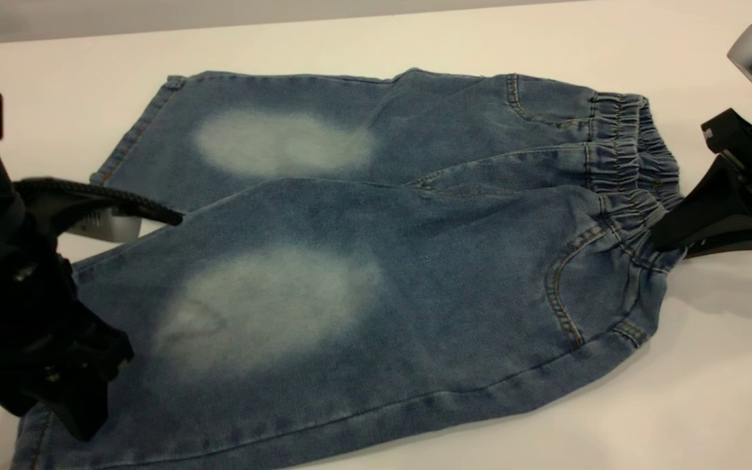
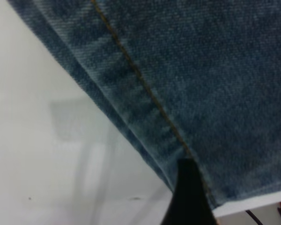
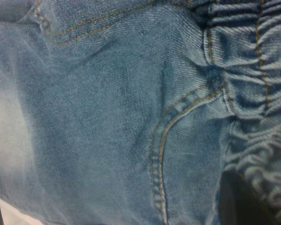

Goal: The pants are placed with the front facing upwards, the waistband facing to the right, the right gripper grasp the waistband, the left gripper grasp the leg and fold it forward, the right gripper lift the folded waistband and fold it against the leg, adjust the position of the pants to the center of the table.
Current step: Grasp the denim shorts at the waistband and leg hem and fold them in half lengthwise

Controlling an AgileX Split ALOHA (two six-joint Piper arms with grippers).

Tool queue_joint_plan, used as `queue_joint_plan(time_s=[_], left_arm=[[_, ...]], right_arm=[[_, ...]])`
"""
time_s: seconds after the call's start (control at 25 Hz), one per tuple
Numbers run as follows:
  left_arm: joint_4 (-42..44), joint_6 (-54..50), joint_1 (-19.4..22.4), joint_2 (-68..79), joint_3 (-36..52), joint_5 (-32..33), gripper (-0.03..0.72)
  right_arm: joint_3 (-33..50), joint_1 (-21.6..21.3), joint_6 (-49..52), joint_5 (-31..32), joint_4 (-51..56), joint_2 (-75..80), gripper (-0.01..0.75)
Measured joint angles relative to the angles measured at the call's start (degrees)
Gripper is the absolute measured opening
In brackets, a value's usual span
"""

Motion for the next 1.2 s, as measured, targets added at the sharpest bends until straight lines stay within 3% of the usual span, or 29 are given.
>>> queue_joint_plan(time_s=[0.92,1.2], left_arm=[[-0.25,-0.33,0.0,0.95,0.0,-3.77,0.499],[-0.39,-2.55,0.0,0.95,0.0,0.84,0.499]], right_arm=[[0.0,0.0,0.0,0.05,0.0,0.0,0.035],[0.0,0.0,0.0,0.05,0.0,0.0,0.035]])
